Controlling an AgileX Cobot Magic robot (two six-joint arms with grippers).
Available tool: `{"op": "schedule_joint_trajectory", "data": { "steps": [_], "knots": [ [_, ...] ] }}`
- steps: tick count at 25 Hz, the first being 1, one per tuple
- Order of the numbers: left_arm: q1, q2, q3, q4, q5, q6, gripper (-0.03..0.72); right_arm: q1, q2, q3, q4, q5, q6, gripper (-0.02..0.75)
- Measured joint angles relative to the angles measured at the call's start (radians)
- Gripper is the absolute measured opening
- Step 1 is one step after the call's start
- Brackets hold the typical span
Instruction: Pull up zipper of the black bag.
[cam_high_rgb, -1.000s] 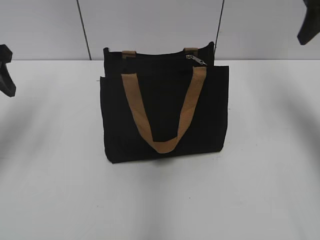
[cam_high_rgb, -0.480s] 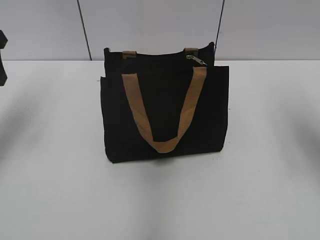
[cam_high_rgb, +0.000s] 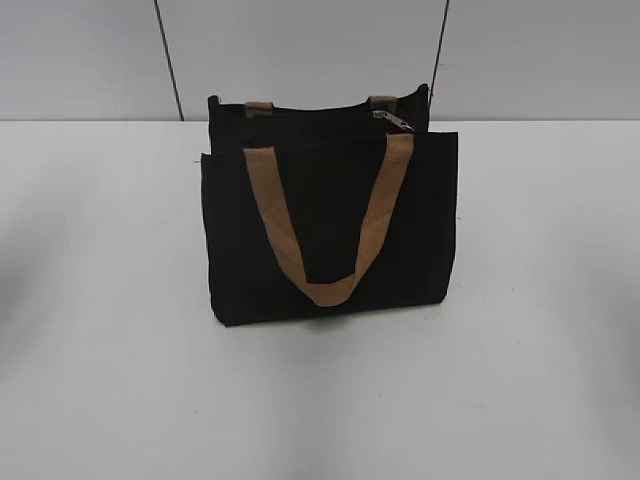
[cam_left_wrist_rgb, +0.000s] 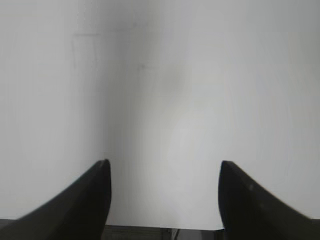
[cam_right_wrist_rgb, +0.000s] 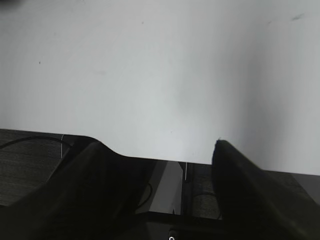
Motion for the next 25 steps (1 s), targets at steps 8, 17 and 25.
{"op": "schedule_joint_trajectory", "data": {
  "steps": [8, 17, 25],
  "knots": [
    [0.000, -0.284, 0.089, 0.032, -0.012, 0.000, 0.502, 0.000, -0.353, 0.278, 0.020, -0.137, -0.085, 0.515],
    [0.000, -0.600, 0.292, 0.034, -0.066, 0.000, 0.502, 0.000, -0.630, 0.343, 0.046, -0.166, -0.147, 0.461],
    [0.000, -1.014, 0.489, 0.028, -0.056, 0.000, 0.502, 0.000, -0.780, 0.346, 0.047, -0.032, -0.150, 0.420]
  ]
}}
